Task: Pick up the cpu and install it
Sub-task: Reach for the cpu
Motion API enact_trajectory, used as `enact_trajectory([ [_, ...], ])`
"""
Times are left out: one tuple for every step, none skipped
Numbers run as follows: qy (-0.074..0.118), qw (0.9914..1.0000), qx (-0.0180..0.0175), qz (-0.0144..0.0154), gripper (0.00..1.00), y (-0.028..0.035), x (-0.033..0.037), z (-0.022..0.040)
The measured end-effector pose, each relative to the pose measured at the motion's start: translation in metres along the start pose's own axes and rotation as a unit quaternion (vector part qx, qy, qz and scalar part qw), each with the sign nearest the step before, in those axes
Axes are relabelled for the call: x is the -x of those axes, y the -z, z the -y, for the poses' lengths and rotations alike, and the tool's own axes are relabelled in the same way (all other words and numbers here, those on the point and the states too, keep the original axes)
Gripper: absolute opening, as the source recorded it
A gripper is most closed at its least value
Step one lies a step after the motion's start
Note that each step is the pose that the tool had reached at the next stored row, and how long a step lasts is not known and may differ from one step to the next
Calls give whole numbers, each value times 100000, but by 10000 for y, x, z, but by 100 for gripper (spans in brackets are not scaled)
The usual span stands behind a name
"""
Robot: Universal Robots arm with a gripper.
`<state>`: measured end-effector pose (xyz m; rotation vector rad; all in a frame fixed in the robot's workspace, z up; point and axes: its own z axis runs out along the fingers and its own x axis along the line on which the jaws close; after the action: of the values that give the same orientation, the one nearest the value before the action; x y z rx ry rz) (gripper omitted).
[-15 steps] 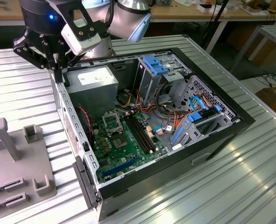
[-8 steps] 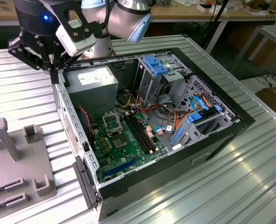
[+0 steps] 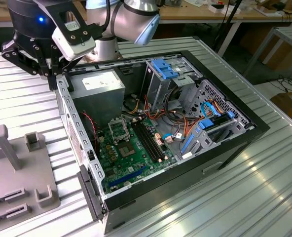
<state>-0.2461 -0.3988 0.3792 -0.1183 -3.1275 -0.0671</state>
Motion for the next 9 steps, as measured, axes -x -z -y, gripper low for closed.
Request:
enact_trajectory([
  [-1, 100000, -2, 0, 11, -1, -14, 1],
  [1, 100000, -2, 2, 11, -1, -26, 2],
  [-1, 100000, 3, 5, 11, -2, -42, 3],
  [0, 100000, -1, 0, 11, -2, -52, 4],
  [0, 100000, 0, 2, 11, -2, -60, 5],
  [2, 100000, -1, -1, 11, -2, -60, 5],
  [5, 100000, -2, -2, 11, -2, -60, 5],
  [11, 100000, -2, -1, 11, -2, -60, 5],
  [1, 100000, -1, 1, 11, -3, -62, 5],
])
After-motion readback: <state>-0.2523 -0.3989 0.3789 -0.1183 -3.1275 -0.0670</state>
